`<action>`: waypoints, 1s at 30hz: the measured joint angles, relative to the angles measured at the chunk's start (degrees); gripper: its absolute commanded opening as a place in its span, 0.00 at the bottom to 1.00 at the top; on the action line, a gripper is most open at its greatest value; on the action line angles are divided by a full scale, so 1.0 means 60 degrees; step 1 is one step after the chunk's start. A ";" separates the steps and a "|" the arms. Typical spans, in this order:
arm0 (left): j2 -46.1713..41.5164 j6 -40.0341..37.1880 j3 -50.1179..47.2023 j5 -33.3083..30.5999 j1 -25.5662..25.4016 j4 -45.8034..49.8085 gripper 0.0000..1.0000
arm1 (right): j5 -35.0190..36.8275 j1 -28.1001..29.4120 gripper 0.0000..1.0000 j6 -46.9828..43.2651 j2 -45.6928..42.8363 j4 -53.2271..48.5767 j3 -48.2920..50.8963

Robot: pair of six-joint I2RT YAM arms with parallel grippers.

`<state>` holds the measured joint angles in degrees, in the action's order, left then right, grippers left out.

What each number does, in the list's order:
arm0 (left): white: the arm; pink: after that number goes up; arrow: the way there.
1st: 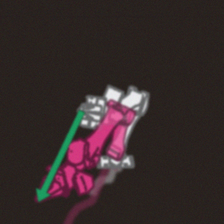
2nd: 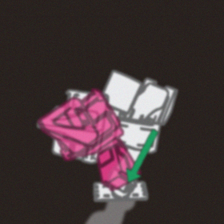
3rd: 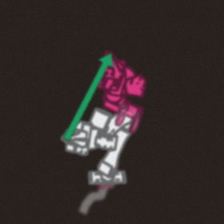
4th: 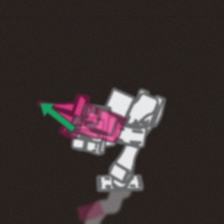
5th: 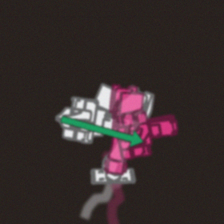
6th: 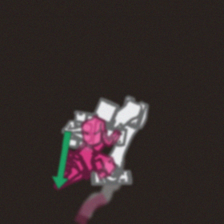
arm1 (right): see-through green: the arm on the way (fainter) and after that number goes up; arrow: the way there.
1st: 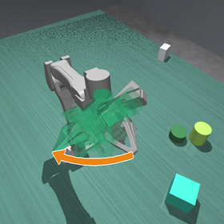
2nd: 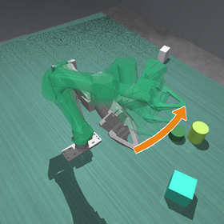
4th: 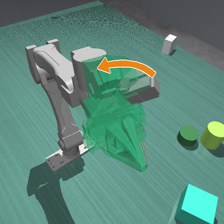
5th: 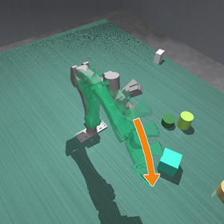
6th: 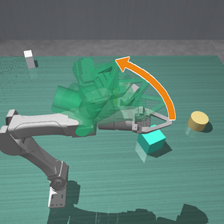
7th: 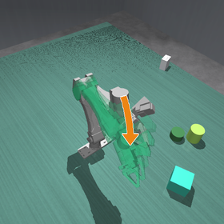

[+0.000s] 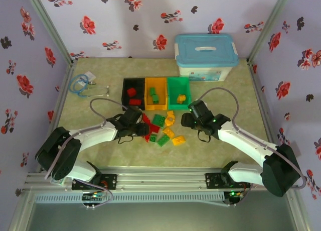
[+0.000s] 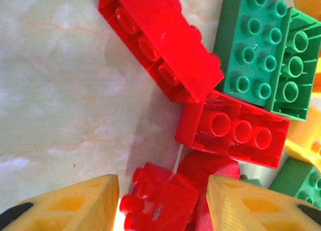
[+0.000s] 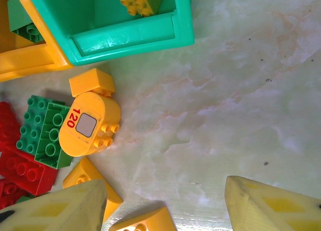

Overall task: Sort the legos into containers by color
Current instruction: Pick up the lego from the center of the table.

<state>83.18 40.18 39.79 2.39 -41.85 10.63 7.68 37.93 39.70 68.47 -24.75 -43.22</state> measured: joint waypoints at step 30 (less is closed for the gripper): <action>-0.0685 -0.0244 -0.0426 -0.1056 0.0102 0.1089 0.23 | 0.0000 0.0142 0.62 0.0372 -0.0270 0.0164 0.0248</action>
<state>79.07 38.72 37.23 -3.95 -41.23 17.17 7.68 38.79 41.93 66.85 -23.77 -41.74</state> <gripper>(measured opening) 0.267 0.620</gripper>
